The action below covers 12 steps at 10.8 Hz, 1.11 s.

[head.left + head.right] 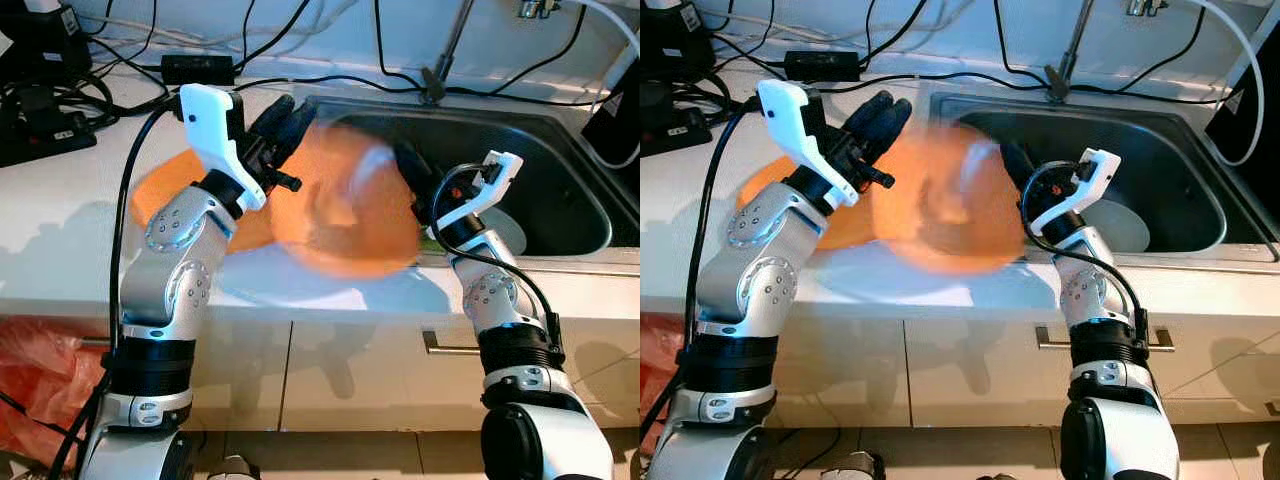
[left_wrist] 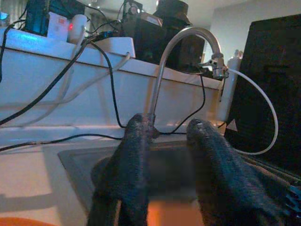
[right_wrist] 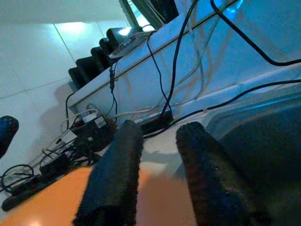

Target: Kitchen organization

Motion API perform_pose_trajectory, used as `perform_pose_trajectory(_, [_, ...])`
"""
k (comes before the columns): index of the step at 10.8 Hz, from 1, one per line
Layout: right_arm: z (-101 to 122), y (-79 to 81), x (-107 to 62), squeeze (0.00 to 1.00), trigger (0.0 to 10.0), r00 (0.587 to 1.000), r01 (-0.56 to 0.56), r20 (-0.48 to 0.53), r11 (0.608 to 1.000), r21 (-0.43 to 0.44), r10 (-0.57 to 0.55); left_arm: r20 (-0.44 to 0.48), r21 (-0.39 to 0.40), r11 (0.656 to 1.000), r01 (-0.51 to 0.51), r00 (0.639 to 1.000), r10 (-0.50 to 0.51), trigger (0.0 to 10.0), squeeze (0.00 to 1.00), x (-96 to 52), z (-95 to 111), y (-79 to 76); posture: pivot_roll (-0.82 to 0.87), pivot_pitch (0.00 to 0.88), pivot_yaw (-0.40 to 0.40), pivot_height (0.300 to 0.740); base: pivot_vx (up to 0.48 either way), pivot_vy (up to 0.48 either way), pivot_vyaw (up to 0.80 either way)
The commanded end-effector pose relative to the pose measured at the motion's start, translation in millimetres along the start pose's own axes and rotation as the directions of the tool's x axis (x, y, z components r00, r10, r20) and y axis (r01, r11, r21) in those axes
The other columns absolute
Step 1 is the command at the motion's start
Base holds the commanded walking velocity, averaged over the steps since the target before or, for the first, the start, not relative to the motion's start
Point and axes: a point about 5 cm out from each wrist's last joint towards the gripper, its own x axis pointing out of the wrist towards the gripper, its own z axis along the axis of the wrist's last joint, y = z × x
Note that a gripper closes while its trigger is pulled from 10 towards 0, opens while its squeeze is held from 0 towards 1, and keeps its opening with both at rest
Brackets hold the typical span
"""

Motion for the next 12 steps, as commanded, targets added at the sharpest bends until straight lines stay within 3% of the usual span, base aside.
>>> perform_pose_trajectory(1, [5.0, -1.2, -2.7, 0.00, 0.0, 1.000, -0.005, 0.017, 1.000, 0.000, 0.005, 0.023, 0.012, 1.000, 0.012, 1.000, -0.012, 10.0, 1.00, 3.9, 6.5, -3.7, 0.09, 0.063, -0.077, 0.740, 0.000, 0.000, 0.00])
perform_pose_trajectory(4, [5.6, -1.4, -2.8, 0.00, 0.0, 1.000, -0.004, 0.017, 1.000, 0.004, 0.004, 0.021, 0.039, 0.999, -0.014, 1.000, 0.013, 10.0, 1.00, 4.0, 7.2, -1.2, 0.09, 0.063, -0.078, 0.740, 0.000, 0.000, 0.00])
perform_pose_trajectory(5, [5.0, -1.1, -2.5, 0.00, 0.0, 1.000, -0.004, 0.015, 1.000, 0.005, 0.004, 0.020, 0.053, 0.998, -0.028, 0.999, 0.027, 10.0, 0.00, 4.0, 7.6, 1.1, 0.09, 0.062, -0.077, 0.740, 0.000, 0.000, 0.00])
perform_pose_trajectory(8, [4.0, -0.7, -2.6, 0.00, 0.0, 1.000, -0.003, 0.011, 1.000, 0.000, 0.003, 0.019, 0.058, 0.998, -0.036, 0.999, 0.035, 10.0, 0.00, 2.8, 8.3, 3.5, 0.09, 0.061, -0.075, 0.740, 0.000, 0.000, 0.00])
perform_pose_trajectory(10, [3.1, -3.7, -3.4, 0.00, 10.0, 1.000, 0.026, -0.002, 0.999, -0.020, -0.026, 0.009, 0.068, 0.997, -0.042, 0.999, 0.042, 10.0, 0.00, 0.8, 7.9, 6.6, 0.09, 0.061, -0.075, 0.740, 0.000, 0.000, 0.00])
perform_pose_trajectory(12, [0.7, -3.4, -3.7, 0.00, 10.0, 1.000, 0.028, -0.010, 0.999, -0.022, -0.029, 0.003, 0.072, 0.996, -0.048, 0.999, 0.048, 10.0, 0.00, -1.1, 7.5, 7.7, 0.09, 0.061, -0.076, 0.740, 0.000, 0.000, 0.00])
